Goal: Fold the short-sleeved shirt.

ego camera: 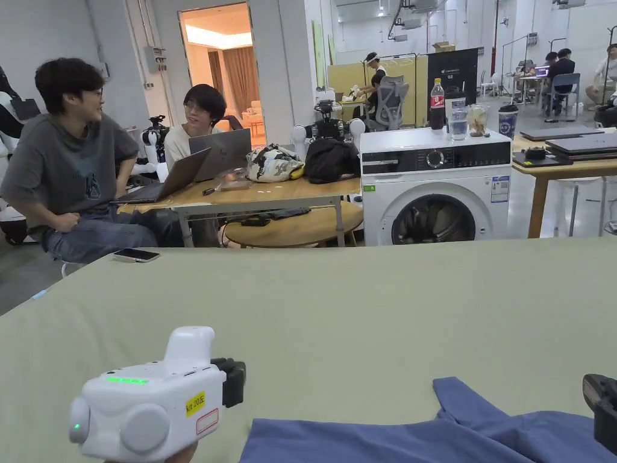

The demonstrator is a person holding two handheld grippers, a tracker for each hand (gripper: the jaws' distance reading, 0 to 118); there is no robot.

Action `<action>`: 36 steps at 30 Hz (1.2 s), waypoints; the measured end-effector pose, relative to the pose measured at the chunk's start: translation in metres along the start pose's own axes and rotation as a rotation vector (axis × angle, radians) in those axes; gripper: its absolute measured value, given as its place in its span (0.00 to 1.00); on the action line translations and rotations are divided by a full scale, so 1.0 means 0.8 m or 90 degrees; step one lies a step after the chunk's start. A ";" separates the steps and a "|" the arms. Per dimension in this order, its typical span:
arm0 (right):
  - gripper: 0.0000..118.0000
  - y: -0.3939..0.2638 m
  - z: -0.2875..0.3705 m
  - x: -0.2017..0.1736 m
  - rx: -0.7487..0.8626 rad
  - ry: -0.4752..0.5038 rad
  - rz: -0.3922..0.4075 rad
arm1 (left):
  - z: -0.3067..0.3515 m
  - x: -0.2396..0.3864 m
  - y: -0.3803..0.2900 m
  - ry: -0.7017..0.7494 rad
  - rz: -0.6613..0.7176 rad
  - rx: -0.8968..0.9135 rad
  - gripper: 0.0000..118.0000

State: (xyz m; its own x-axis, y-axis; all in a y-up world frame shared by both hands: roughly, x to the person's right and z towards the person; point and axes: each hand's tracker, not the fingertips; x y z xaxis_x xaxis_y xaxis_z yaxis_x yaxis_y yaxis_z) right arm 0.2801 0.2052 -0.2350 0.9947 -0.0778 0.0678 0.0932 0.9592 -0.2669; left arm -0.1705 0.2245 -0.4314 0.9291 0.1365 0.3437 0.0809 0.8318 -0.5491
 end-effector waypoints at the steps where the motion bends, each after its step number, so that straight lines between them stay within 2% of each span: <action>1: 0.00 -0.001 0.000 0.003 -0.002 -0.001 -0.001 | -0.020 -0.010 -0.001 -0.023 0.025 -0.050 0.37; 2: 0.00 -0.004 0.000 0.009 -0.004 -0.004 -0.004 | -0.045 -0.020 0.003 -0.057 0.047 -0.051 0.63; 3: 0.00 -0.007 0.001 0.013 -0.006 -0.009 -0.006 | -0.073 -0.027 0.005 -0.049 0.059 -0.120 0.66; 5: 0.00 -0.013 0.004 0.023 -0.012 -0.017 -0.012 | -0.121 -0.040 0.004 -0.013 0.064 -0.192 0.62; 8: 0.00 -0.023 0.008 0.041 -0.021 -0.029 -0.027 | -0.184 -0.066 0.001 -0.010 0.138 -0.265 0.62; 11: 0.00 -0.031 0.008 0.059 -0.035 -0.048 -0.037 | -0.232 -0.086 -0.001 0.022 0.188 -0.271 0.62; 14: 0.00 -0.038 0.011 0.076 -0.047 -0.062 -0.045 | -0.265 -0.095 0.005 0.030 0.196 -0.271 0.45; 17: 0.00 -0.046 0.016 0.088 -0.058 -0.084 -0.055 | -0.289 -0.091 0.017 0.069 0.115 -0.294 0.26; 20: 0.00 -0.054 0.028 0.088 -0.073 -0.090 -0.078 | -0.293 -0.088 0.019 0.081 0.060 -0.303 0.00; 22: 0.00 -0.060 0.034 0.089 -0.086 -0.102 -0.091 | -0.292 -0.090 0.016 0.089 0.031 -0.313 0.00; 24: 0.00 -0.064 0.039 0.092 -0.100 -0.115 -0.110 | -0.191 -0.025 -0.054 0.111 -0.016 -0.312 0.00; 26: 0.00 -0.071 0.041 0.101 -0.124 -0.134 -0.142 | -0.186 -0.034 -0.058 0.113 -0.021 -0.318 0.00; 29: 0.49 -0.084 0.045 0.114 -0.138 -0.121 -0.219 | -0.213 -0.017 -0.054 0.109 -0.009 -0.323 0.00; 30: 0.55 -0.089 0.045 0.117 -0.147 -0.111 -0.241 | -0.214 -0.019 -0.055 0.107 -0.006 -0.324 0.00; 33: 0.55 -0.105 0.041 0.120 -0.166 -0.088 -0.296 | -0.192 0.000 -0.053 0.104 -0.004 -0.323 0.00; 36: 0.55 -0.120 0.025 0.119 -0.194 -0.080 -0.311 | -0.170 0.023 -0.054 0.115 -0.016 -0.316 0.00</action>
State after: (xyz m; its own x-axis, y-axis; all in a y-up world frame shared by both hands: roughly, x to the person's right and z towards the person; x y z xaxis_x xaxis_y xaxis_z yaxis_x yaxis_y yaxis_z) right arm 0.3652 0.1111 -0.1833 0.8220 -0.4404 0.3609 0.5664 0.6978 -0.4385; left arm -0.1074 0.1178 -0.5051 0.9683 -0.0115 0.2495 0.2251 0.4730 -0.8518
